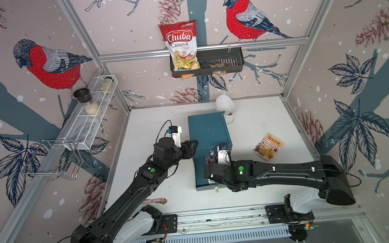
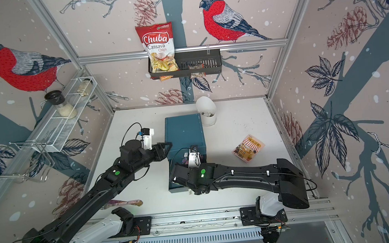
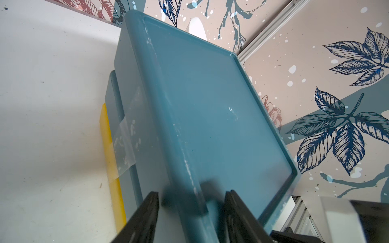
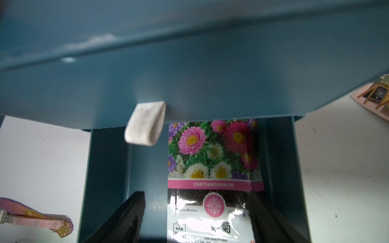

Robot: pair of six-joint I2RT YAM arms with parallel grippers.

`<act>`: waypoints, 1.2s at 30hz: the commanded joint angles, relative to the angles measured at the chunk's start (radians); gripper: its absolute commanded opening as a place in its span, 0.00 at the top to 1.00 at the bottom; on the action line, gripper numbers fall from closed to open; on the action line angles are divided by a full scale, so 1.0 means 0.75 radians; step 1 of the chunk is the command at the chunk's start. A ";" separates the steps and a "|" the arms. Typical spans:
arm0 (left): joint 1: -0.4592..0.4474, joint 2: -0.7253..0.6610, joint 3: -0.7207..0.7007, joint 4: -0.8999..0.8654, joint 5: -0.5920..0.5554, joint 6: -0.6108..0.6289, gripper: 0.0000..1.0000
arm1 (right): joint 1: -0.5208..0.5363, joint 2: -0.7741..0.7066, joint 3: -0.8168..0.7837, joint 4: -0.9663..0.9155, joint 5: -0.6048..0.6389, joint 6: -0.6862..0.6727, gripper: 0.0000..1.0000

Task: Take the seed bags out of the drawer
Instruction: Adjust the seed packet in the drawer.

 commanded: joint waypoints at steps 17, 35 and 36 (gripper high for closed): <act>0.005 -0.009 -0.015 -0.197 0.020 0.081 0.47 | -0.036 0.292 0.092 0.100 -0.119 -0.003 0.24; 0.005 0.029 0.011 -0.192 -0.015 0.099 0.48 | -0.023 -0.095 -0.208 0.269 0.054 0.049 0.23; 0.004 0.034 0.010 -0.192 -0.015 0.101 0.49 | -0.036 -0.099 -0.228 0.289 0.041 0.044 0.24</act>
